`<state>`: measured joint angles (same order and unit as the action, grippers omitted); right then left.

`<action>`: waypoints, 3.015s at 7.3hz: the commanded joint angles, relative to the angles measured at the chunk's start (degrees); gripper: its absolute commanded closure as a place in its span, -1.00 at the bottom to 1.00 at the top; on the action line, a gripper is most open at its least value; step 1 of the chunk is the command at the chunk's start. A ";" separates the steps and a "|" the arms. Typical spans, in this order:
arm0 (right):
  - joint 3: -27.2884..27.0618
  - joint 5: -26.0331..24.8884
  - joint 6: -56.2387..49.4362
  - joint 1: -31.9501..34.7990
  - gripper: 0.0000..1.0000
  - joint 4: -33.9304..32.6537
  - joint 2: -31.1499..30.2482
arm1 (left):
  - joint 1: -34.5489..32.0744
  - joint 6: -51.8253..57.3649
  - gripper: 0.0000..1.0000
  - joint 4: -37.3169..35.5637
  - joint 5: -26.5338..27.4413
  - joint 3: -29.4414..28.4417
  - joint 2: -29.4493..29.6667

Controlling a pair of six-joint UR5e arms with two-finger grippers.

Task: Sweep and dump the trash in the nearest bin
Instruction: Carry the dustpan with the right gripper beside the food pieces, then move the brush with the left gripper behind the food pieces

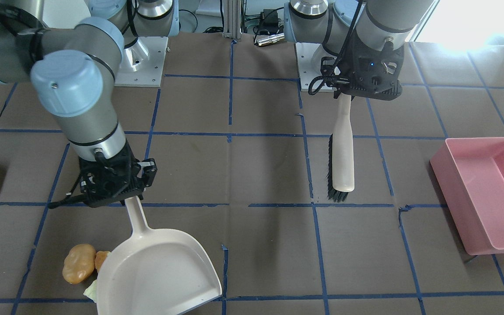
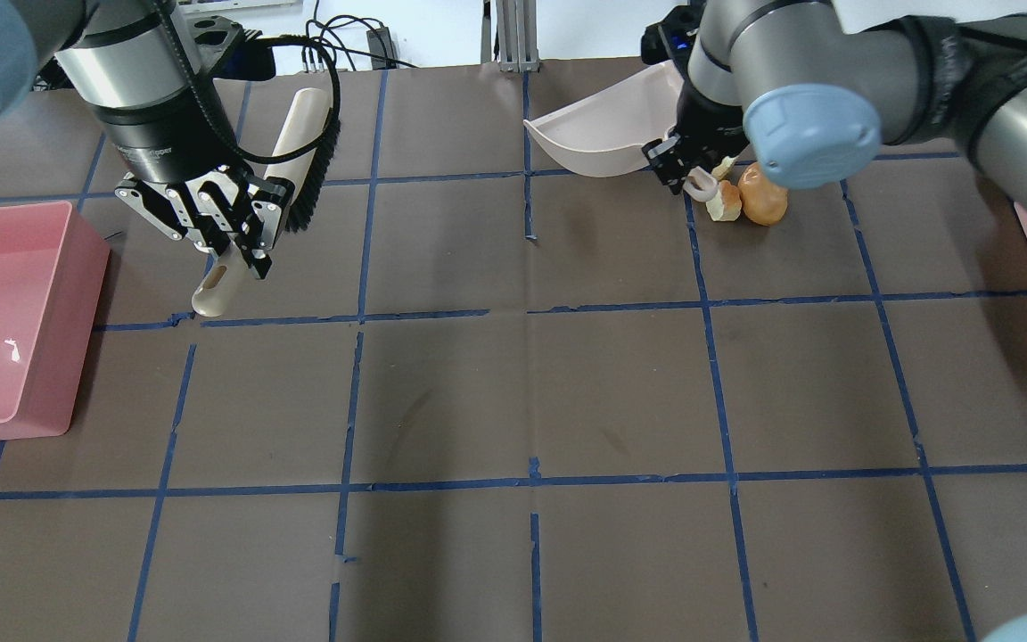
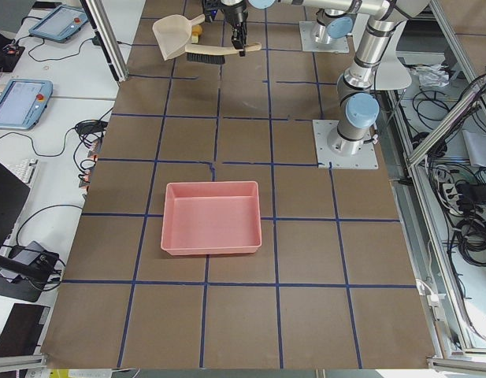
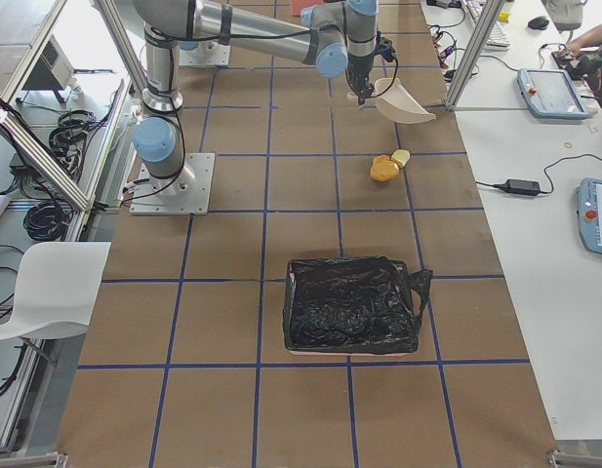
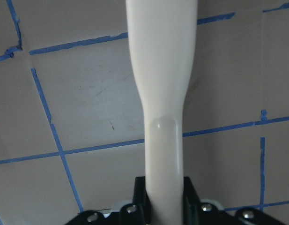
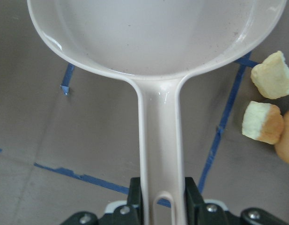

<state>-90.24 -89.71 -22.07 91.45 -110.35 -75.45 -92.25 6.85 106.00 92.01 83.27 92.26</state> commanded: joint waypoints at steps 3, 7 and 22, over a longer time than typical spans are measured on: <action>0.24 0.33 -39.18 -22.57 1.00 8.23 -4.80 | -2.39 -2.70 1.00 0.35 -0.60 -1.18 1.25; 3.20 -0.28 -70.14 -33.09 1.00 0.76 3.09 | -20.39 -19.65 1.00 -10.97 2.55 -1.96 8.61; 14.39 1.12 -88.85 -31.33 1.00 0.32 18.40 | -36.16 -48.83 1.00 -12.98 0.97 -46.35 56.62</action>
<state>-75.85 -88.52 -111.18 59.79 -109.99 -57.26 -127.93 -39.27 95.52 92.74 37.04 147.76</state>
